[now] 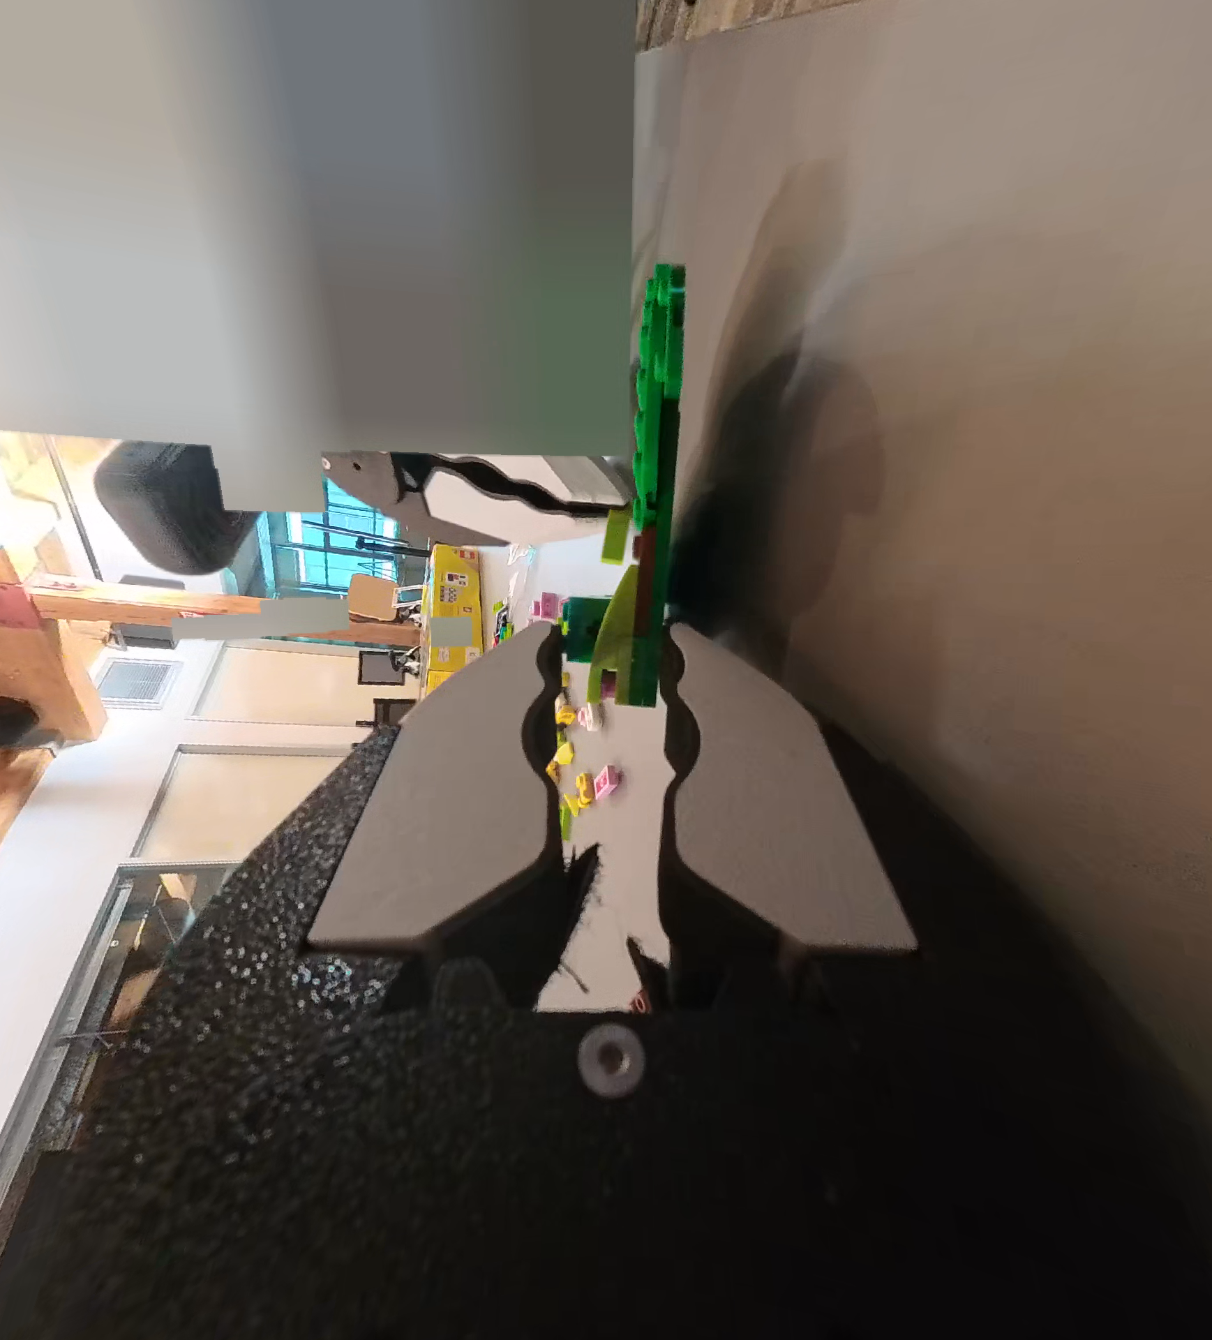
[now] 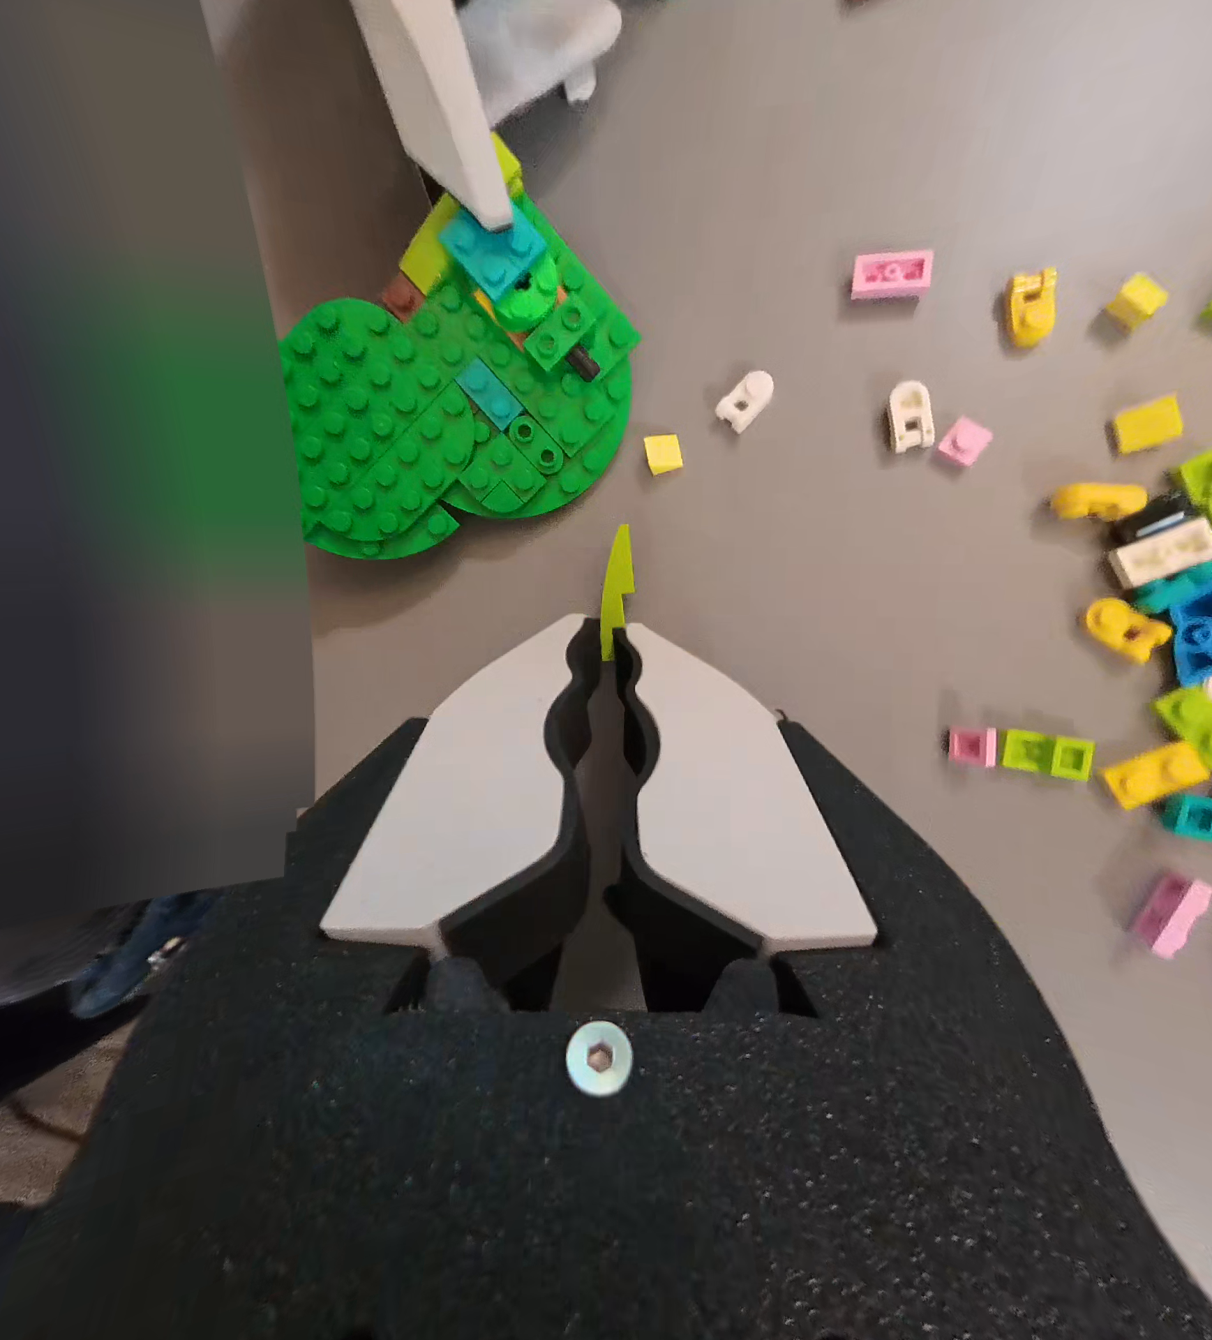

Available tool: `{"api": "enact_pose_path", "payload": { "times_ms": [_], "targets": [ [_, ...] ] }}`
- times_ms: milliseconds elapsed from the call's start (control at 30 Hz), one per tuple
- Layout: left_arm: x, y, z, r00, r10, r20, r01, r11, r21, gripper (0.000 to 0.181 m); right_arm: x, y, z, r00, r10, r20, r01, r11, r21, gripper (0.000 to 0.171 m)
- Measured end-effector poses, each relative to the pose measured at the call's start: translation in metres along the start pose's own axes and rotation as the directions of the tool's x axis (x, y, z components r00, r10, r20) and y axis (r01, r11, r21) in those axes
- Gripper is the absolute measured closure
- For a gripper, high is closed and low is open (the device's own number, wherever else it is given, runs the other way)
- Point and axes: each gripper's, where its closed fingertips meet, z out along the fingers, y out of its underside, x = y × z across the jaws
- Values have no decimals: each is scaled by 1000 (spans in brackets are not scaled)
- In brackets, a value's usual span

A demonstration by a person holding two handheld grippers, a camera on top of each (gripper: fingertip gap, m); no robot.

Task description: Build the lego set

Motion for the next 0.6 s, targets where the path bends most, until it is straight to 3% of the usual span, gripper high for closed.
{"api": "enact_pose_path", "payload": {
  "times_ms": [100, 167, 233, 433, 600],
  "targets": [
    [0, 1, 0, 1000, -12, -2, 12, 1000, -3, 156, 4, 2, -4, 998, 49, -44, -48, 999, 8, 165],
    [0, 2, 0, 1000, -14, -2, 14, 1000, -6, 156, 4, 3, -7, 995, 61, -78, -59, 998, 29, 150],
    [0, 2, 0, 1000, -16, -2, 16, 1000, -7, 156, 4, 5, -11, 991, 72, -114, -67, 997, 48, 146],
    [0, 2, 0, 1000, -17, -2, 17, 1000, -8, 156, 5, -2, -17, 972, -8, -235, 42, 989, 139, 146],
    [-1, 3, -1, 1000, -18, -1, 18, 1000, -13, 156, 5, 0, -11, 964, -49, -260, 69, 995, 70, 148]
  ]
}}
